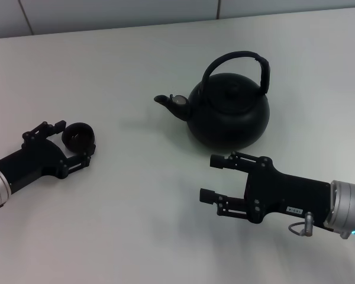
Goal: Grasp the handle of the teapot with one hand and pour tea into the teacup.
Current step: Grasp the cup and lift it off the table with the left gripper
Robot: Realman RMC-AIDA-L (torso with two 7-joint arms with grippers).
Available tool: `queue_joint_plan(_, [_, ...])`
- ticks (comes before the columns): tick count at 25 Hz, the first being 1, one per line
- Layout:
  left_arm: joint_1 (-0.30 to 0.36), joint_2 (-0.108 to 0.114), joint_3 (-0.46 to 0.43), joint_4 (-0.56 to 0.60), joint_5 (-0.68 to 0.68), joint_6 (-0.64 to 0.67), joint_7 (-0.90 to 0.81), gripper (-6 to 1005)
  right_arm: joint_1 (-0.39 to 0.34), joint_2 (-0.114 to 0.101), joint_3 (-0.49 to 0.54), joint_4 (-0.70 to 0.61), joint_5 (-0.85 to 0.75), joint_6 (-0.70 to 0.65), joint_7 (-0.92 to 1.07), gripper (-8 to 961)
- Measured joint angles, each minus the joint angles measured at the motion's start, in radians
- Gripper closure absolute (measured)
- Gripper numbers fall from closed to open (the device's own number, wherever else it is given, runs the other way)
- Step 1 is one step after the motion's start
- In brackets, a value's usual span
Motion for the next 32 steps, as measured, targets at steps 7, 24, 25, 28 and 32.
queue_joint_plan(7, [-0.003,0.0,0.023,0.0,0.002,-0.002,-0.01,171,0.003,0.0,0.008,0.0,0.0,0.0,0.001,216])
queue_joint_plan(24, [0.006,0.0,0.023,0.009,-0.002,0.081,-0.001,305,0.002,-0.004,0.01,0.001,0.0,0.001,0.001,216])
queue_joint_plan(25, [0.006,0.0,0.023,0.009,-0.002,0.088,-0.001,305,0.0,-0.004,0.009,0.001,0.0,0.001,0.001,216])
queue_joint_plan(28, [0.006,0.0,0.023,0.005,0.0,0.136,-0.002,304,-0.005,-0.003,0.007,0.001,0.0,0.001,0.001,215])
queue_joint_plan(32, [0.007,0.0,0.038,0.003,0.003,0.179,-0.003,304,-0.011,-0.001,0.007,0.003,0.0,0.001,-0.002,215])
